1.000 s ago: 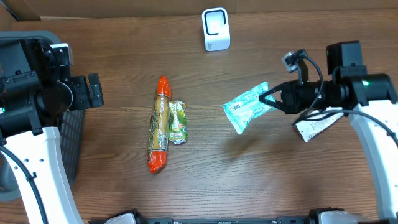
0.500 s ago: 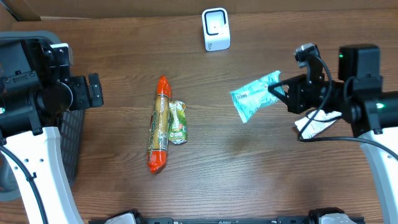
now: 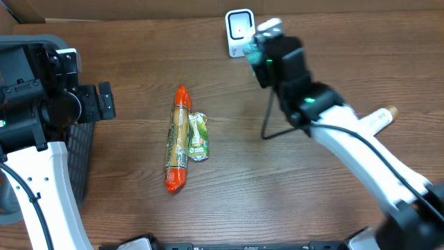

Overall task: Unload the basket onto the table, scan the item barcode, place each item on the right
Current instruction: 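Hold the teal pack in front of the white scanner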

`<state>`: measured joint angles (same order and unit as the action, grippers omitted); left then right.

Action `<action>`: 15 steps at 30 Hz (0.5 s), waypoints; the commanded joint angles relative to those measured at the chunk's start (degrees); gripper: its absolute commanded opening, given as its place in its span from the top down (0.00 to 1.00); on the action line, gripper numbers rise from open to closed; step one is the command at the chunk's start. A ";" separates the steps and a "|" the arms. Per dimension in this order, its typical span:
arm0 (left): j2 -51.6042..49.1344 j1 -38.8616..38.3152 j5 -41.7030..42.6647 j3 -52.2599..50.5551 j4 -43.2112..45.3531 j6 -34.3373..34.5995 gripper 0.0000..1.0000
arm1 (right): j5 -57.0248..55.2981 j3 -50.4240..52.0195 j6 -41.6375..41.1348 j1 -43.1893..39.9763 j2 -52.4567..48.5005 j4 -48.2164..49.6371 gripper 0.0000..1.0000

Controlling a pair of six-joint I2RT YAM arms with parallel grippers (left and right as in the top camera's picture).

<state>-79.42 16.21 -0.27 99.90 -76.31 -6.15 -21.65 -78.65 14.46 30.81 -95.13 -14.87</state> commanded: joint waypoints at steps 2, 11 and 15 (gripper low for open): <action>0.02 -0.11 -0.31 0.44 0.04 -0.92 0.01 | -10.80 -1.31 28.24 -0.31 -7.82 18.56 0.96; 0.02 -0.11 -0.31 0.44 0.04 -0.92 0.00 | -4.35 -2.21 59.49 -4.28 -25.90 58.10 0.96; 0.02 -0.11 -0.31 0.44 0.04 -0.92 0.01 | -3.23 -7.98 61.07 -4.74 -32.81 59.52 0.96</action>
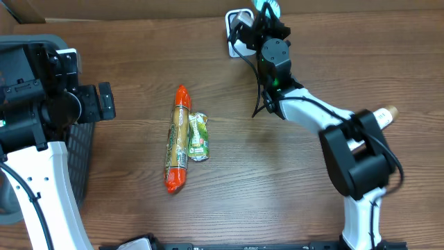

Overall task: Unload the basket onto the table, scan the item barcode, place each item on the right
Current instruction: 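Hold the teal pack in front of the white scanner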

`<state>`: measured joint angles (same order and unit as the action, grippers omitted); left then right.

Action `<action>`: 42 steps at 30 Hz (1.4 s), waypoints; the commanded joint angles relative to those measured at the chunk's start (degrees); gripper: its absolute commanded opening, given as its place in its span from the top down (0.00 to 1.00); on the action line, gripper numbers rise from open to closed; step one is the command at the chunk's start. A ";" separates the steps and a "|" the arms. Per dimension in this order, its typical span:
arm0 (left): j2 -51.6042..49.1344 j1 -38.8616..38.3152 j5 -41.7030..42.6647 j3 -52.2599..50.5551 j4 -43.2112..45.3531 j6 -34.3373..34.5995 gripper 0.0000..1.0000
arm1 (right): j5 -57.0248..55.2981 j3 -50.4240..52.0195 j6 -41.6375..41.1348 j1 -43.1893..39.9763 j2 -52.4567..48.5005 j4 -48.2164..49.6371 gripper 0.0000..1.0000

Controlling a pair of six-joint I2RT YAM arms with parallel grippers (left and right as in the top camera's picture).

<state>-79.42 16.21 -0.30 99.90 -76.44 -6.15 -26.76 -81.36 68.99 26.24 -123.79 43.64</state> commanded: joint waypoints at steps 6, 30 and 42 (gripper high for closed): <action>0.02 -0.11 -0.28 0.44 0.17 -0.92 0.00 | 1.33 -14.62 6.49 -0.11 -10.88 -1.44 0.96; 0.02 -0.11 -0.28 0.44 0.17 -0.92 0.00 | 6.36 -16.17 6.51 1.53 -11.78 -11.04 0.96; 0.02 -0.11 -0.28 0.44 0.17 -0.92 0.01 | 5.60 -16.17 6.49 2.36 -11.34 -10.78 0.96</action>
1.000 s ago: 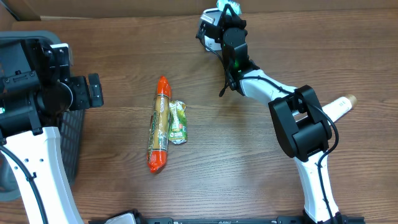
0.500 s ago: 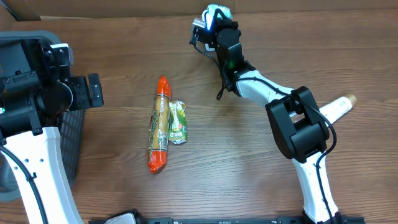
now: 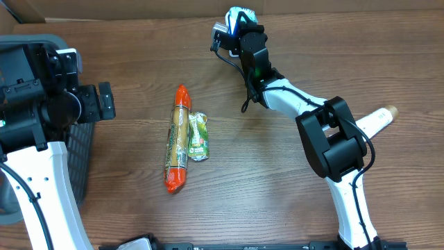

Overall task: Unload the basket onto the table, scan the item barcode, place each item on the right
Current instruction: 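Hold the teal pack in front of the white scanner, then carry the teal pack right and drop it beside the tube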

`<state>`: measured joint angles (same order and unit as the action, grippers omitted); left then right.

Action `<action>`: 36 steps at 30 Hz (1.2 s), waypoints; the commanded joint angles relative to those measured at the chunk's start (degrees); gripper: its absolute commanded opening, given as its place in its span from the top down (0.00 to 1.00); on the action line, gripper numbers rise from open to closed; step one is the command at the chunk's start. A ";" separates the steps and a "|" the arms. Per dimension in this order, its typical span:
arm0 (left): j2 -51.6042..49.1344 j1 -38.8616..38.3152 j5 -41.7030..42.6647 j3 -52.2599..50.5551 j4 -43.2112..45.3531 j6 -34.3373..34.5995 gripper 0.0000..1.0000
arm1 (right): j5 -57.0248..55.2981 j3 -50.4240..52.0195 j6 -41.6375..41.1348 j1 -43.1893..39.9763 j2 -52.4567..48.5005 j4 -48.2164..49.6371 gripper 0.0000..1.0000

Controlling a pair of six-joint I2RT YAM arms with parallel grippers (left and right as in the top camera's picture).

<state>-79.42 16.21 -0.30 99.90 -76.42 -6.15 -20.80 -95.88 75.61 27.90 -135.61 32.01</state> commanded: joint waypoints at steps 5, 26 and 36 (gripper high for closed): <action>0.02 -0.11 -0.28 0.44 0.15 -0.92 0.00 | -1.81 -1.66 -0.83 1.53 2.71 0.15 0.96; 0.02 -0.11 -0.28 0.44 0.15 -0.92 0.01 | 15.58 -1.66 -60.00 2.25 42.36 -78.09 0.96; 0.02 -0.11 -0.28 0.44 0.15 -0.92 0.00 | 23.67 4.70 -70.29 -19.56 40.33 -94.86 0.96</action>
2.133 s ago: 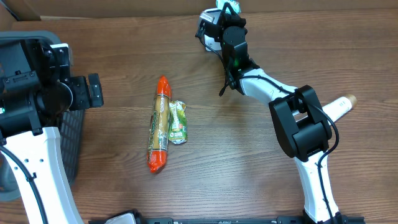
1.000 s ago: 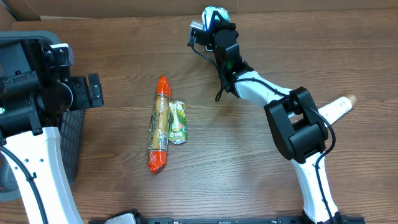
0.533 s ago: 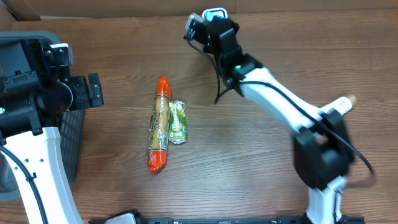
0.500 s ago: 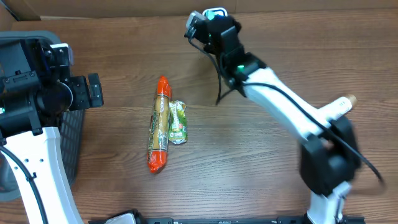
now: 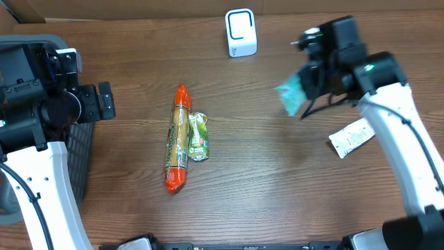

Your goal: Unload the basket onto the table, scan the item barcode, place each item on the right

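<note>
The white barcode scanner (image 5: 241,32) stands upright at the back edge of the table. My right gripper (image 5: 303,89) is off to its right and nearer the front, shut on a small teal packet (image 5: 290,98) that looks blurred above the table. On the far left my left gripper (image 5: 104,101) hangs over the basket; its jaws cannot be made out.
An orange-ended sausage (image 5: 177,139) and a small green packet (image 5: 198,137) lie side by side at mid-table. A white packet (image 5: 350,137) lies on the wood beside the right arm. A dark basket (image 5: 82,163) stands at the left edge.
My right gripper was up against the scanner at the back. Now it is well to the right and nearer the front with the teal packet, and the scanner stands uncovered. The left arm is unchanged.
My right gripper held the teal packet just right of the scanner, then right in front of it, then over its top with the arm stretched across. Now it holds the packet away to the right. The sausage, green packet and left arm stayed put.
</note>
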`<state>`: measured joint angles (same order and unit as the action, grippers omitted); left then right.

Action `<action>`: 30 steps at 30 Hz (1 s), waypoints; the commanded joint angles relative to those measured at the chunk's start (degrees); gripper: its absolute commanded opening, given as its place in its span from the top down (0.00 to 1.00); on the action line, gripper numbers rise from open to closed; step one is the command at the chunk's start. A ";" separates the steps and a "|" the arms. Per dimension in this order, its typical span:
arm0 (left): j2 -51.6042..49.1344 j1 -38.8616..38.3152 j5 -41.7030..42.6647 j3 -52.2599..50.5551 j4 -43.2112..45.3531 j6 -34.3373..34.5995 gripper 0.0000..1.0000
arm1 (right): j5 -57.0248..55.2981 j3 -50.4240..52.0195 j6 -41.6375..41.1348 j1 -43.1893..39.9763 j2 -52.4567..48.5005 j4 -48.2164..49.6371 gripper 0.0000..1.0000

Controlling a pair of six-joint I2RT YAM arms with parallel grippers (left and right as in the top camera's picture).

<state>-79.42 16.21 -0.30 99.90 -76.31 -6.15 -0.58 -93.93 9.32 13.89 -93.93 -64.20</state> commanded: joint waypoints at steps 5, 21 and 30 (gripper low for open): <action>0.02 -0.11 -0.28 0.44 0.04 -0.92 0.01 | 5.09 8.41 -4.00 -15.30 -6.08 8.48 0.96; 0.02 -0.11 -0.28 0.44 0.04 -0.90 0.01 | 5.88 9.55 -6.58 -28.06 -15.23 8.81 0.74; 0.02 -0.11 -0.28 0.44 0.04 -0.92 0.00 | 10.14 6.75 -6.54 -28.00 -15.15 3.82 0.48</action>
<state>-79.42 16.21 -0.30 99.90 -76.31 -6.15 6.26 -84.38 3.11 -14.26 -109.80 -59.13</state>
